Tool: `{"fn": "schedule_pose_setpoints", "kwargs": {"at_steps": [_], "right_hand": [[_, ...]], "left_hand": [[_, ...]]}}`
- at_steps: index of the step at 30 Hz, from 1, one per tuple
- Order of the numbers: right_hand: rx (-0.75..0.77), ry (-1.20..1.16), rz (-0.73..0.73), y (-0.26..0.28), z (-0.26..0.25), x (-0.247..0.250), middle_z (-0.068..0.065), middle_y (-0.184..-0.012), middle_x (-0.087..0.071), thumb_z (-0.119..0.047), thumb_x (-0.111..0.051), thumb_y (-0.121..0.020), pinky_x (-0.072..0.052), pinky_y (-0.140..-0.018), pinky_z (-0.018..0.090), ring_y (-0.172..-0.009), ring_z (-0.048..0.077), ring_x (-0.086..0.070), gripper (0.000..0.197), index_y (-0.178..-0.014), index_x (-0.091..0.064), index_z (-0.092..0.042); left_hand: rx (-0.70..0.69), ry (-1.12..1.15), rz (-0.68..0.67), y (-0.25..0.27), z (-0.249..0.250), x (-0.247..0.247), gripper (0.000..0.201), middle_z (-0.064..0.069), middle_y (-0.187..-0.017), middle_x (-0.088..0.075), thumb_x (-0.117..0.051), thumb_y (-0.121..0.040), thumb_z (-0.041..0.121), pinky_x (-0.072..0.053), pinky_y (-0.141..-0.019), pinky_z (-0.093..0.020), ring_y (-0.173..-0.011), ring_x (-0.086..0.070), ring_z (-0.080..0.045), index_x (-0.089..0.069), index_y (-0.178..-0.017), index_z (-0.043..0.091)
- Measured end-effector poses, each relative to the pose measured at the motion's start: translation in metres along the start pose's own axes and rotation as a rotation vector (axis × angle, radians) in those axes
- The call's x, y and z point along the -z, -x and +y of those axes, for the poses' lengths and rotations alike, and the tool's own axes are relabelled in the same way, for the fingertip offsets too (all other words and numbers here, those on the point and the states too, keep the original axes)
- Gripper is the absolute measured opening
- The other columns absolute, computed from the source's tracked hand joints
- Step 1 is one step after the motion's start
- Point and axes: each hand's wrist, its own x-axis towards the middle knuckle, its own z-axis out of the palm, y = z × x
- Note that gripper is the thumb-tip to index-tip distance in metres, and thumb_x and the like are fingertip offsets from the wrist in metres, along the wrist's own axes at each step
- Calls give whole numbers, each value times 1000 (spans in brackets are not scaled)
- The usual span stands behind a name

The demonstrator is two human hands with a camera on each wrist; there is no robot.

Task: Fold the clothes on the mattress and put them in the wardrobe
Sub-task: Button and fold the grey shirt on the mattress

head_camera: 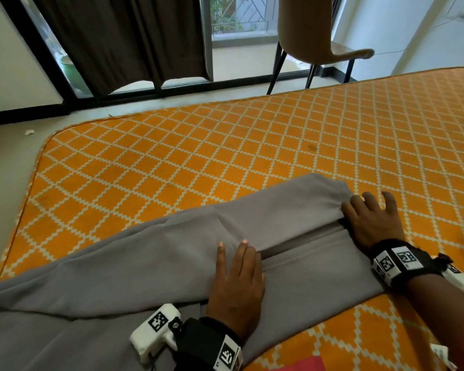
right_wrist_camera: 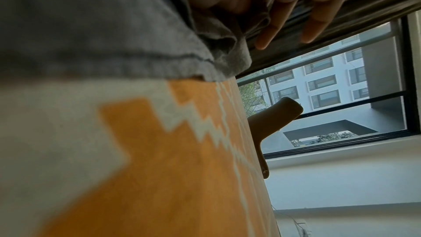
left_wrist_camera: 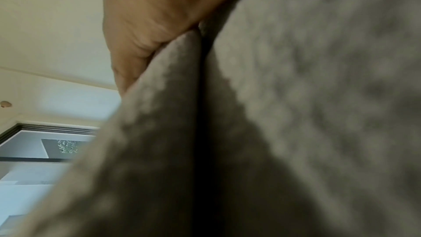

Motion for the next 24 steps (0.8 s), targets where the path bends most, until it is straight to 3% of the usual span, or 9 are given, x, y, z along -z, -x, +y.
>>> {"fn": "schedule_pose_setpoints", "kwargs": {"at_steps": [4,6,10,12,14,16,19,22,24], "right_hand": [[-26,6,184,5,9,1,17,-94,-56,-26,-38,-88,-20,-104,62,-94,39,-54,30,-92,-59,-4],[11,26,233,6,21,5,17,-93,-56,-20,-42,-88,-18,-107,62,-93,38,-53,23,-92,-59,-4],[180,8,191,13,46,22,17,-84,-59,-11,-34,-85,-28,-102,60,-79,38,-59,25,-85,-59,-5],[159,-80,147,19,51,37,17,-95,-64,-21,-35,-83,-30,-101,60,-84,39,-63,34,-93,-64,-7],[139,-241,160,15,35,55,19,-117,-62,-35,-35,-90,-34,-100,57,-100,39,-60,44,-117,-58,-9],[244,-409,100,2,0,69,17,-137,-52,-50,-27,-98,-34,-103,54,-121,34,-49,57,-135,-48,-12],[442,-579,-127,-23,-61,74,5,-159,-24,-61,-11,-97,-13,-119,46,-146,20,-21,72,-151,-31,-18],[443,-619,-378,-36,-92,59,-6,-162,8,-69,2,-87,2,-122,40,-149,10,7,81,-156,-5,-27],[437,-592,-470,-39,-93,43,-12,-160,17,-70,-1,-87,7,-121,38,-147,8,16,76,-154,6,-35]], "left_hand": [[-45,10,86,3,1,-6,41,-20,-109,-64,-33,-96,14,-26,-101,-64,-111,-46,-36,-68,-109,-2],[-56,15,119,2,2,-5,35,-16,-103,-64,-37,-90,17,-29,-101,-65,-104,-47,-32,-62,-111,3],[-4,83,121,1,2,-5,45,-6,-95,-61,-39,-85,22,-34,-102,-61,-91,-52,-27,-49,-127,9],[-10,95,95,1,1,-8,50,-8,-101,-62,-37,-86,21,-27,-106,-57,-97,-49,-29,-53,-131,5],[-32,84,53,0,-2,-8,45,-16,-116,-60,-40,-87,21,-20,-111,-55,-114,-46,-35,-63,-122,4],[-18,91,-17,-2,-4,-3,44,-21,-138,-49,-42,-86,28,-20,-111,-57,-132,-37,-41,-66,-117,9],[47,126,-139,-4,-7,2,48,-20,-153,-36,-42,-85,37,-19,-109,-64,-140,-34,-40,-60,-126,17],[136,179,-210,-5,-8,1,65,-18,-153,-36,-40,-87,41,-23,-106,-61,-137,-42,-34,-40,-146,14],[156,182,-236,-5,-9,-1,69,-19,-154,-34,-39,-87,43,-24,-106,-60,-138,-40,-34,-39,-148,10]]}}
